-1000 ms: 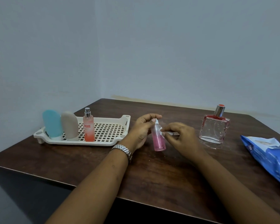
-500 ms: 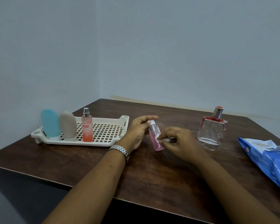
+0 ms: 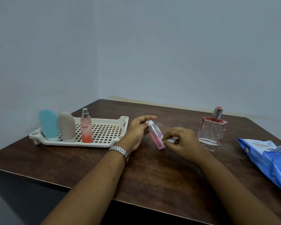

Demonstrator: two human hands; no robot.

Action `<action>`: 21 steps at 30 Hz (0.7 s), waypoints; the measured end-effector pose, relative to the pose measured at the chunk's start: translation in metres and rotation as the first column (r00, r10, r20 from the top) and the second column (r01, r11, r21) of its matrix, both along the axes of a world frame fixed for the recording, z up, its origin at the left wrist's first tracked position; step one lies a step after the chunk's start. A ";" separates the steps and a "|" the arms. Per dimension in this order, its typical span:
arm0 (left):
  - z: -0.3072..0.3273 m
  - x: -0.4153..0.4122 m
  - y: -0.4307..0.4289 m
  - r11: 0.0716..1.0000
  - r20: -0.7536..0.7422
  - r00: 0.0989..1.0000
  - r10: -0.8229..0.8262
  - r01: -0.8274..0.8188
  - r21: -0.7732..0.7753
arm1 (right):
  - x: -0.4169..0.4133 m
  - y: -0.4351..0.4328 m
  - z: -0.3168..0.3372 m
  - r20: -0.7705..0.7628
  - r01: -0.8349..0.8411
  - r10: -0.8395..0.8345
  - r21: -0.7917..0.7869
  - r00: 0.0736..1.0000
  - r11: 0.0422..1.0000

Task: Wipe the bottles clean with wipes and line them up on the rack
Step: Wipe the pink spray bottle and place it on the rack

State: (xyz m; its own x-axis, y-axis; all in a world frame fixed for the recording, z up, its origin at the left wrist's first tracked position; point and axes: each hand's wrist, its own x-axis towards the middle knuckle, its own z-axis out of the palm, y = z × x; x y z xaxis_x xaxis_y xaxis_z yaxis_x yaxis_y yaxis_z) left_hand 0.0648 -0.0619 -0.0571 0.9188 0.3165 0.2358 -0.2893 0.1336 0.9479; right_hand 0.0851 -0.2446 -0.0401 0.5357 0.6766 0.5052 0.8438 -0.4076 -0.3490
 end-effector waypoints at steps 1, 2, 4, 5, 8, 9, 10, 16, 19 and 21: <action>0.000 0.000 0.000 1.000 -0.003 1.000 0.005 -0.005 0.004 | -0.001 0.001 -0.001 0.017 0.002 -0.002 0.002 1.000 1.000; 0.000 0.000 0.000 1.000 -0.005 1.000 0.011 -0.011 0.008 | -0.002 0.002 -0.001 0.037 -0.002 0.002 -0.006 0.999 1.000; 0.000 -0.001 -0.001 1.000 -0.010 1.000 0.026 -0.026 0.014 | -0.004 0.004 -0.001 0.080 -0.024 0.027 -0.047 0.996 0.999; 0.000 -0.001 -0.002 0.999 -0.012 0.999 0.033 -0.033 0.014 | -0.005 0.004 -0.001 0.097 -0.039 0.046 -0.067 0.994 0.997; 0.000 -0.002 -0.003 0.999 -0.013 0.999 0.035 -0.035 -0.004 | -0.006 0.003 0.001 0.114 -0.064 0.074 -0.089 0.991 0.994; -0.001 -0.002 -0.003 0.999 -0.011 0.999 0.032 -0.032 -0.006 | -0.006 0.003 0.001 0.115 -0.067 0.077 -0.086 0.990 0.994; -0.001 -0.001 -0.002 1.000 -0.011 0.999 0.031 -0.031 0.000 | -0.006 0.003 0.001 0.118 -0.068 0.078 -0.084 0.990 0.994; -0.003 -0.003 -0.004 0.993 -0.010 0.994 0.110 -0.109 0.046 | -0.010 0.003 0.004 0.126 -0.047 0.069 -0.168 0.990 0.985; -0.004 -0.002 -0.005 0.992 -0.038 0.991 0.125 -0.124 0.038 | -0.011 0.005 0.003 0.146 -0.049 0.086 -0.234 0.986 0.971; -0.004 -0.001 -0.004 0.991 -0.067 0.989 0.129 -0.127 0.032 | -0.008 0.005 0.001 0.126 -0.053 0.082 -0.221 0.989 0.974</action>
State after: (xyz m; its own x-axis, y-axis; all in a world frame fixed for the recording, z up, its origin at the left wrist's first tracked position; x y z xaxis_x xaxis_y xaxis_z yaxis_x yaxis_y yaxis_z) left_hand 0.0638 -0.0661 -0.0614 0.8855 0.4269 0.1832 -0.2359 0.0735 0.9690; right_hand 0.0768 -0.2396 -0.0387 0.4225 0.8101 0.4065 0.9050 -0.4015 -0.1405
